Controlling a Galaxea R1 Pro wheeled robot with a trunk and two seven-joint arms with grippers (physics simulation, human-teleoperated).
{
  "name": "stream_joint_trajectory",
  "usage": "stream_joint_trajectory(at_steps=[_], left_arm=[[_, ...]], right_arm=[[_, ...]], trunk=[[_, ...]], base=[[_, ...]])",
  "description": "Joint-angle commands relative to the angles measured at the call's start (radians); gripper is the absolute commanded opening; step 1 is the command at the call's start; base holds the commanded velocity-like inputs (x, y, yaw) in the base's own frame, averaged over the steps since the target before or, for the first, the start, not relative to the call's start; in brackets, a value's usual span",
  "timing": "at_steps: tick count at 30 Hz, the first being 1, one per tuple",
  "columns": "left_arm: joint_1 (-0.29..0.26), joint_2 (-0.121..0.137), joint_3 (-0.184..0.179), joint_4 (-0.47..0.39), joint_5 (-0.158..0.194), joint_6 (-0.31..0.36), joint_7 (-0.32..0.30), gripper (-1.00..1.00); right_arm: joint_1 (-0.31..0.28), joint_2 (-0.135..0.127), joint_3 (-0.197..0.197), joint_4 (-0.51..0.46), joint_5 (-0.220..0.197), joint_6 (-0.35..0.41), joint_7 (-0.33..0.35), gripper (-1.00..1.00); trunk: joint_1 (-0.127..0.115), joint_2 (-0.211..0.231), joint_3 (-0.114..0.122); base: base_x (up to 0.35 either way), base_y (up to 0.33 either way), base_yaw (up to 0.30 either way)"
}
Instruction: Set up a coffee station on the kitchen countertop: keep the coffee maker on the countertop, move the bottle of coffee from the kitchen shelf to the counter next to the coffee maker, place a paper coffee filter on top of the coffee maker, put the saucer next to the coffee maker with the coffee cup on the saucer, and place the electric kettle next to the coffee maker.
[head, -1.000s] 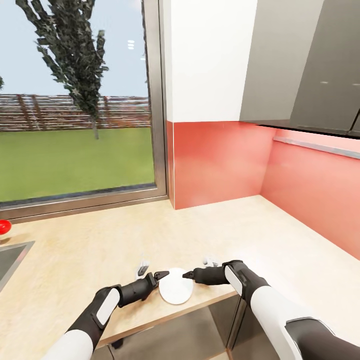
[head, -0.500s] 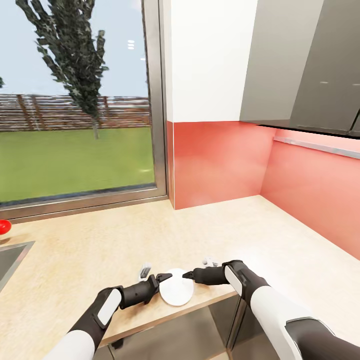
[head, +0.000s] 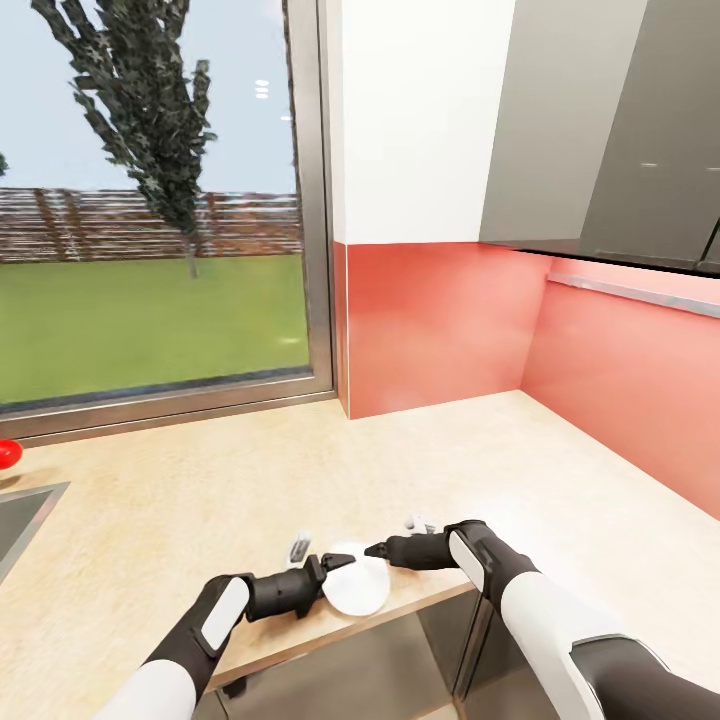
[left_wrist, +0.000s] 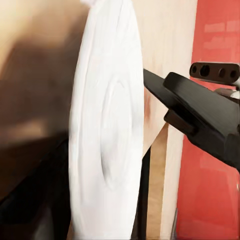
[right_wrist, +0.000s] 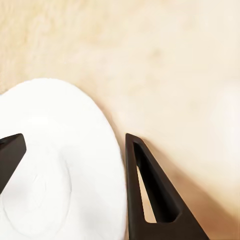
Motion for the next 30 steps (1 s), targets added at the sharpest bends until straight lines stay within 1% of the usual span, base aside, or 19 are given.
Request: stream_joint_trajectory(at_steps=[1,8,9,24,30], left_arm=[[-0.001,-0.001,0.005,0.000,-0.011,0.010,-0.003,1.00],[-0.001,-0.001,0.005,0.001,-0.011,0.022,-0.003,1.00],[-0.001,-0.001,0.006,0.001,-0.011,0.022,-0.003,-1.00],[-0.003,0.000,0.007,0.000,-0.011,0.022,-0.003,-1.00],[-0.003,0.000,0.007,0.000,-0.009,0.023,-0.003,-1.00]], right_arm=[[0.000,0.000,0.015,0.025,0.005,0.005,-0.004,1.00],[0.000,-0.001,0.015,0.026,0.005,0.005,-0.004,1.00],[0.000,0.000,0.015,0.026,0.005,0.005,-0.004,1.00],[0.001,-0.001,0.015,0.025,0.005,0.005,-0.004,1.00],[0.001,-0.001,0.015,0.018,0.005,0.005,0.019,1.00]], trunk=[[0.001,-0.002,-0.003],[0.001,-0.002,-0.003],[0.001,-0.002,-0.003],[0.001,-0.002,-0.003],[0.001,-0.002,-0.003]], base=[[0.000,0.000,0.000],[0.000,0.000,0.000],[0.000,0.000,0.000],[0.000,0.000,0.000],[0.000,0.000,0.000]])
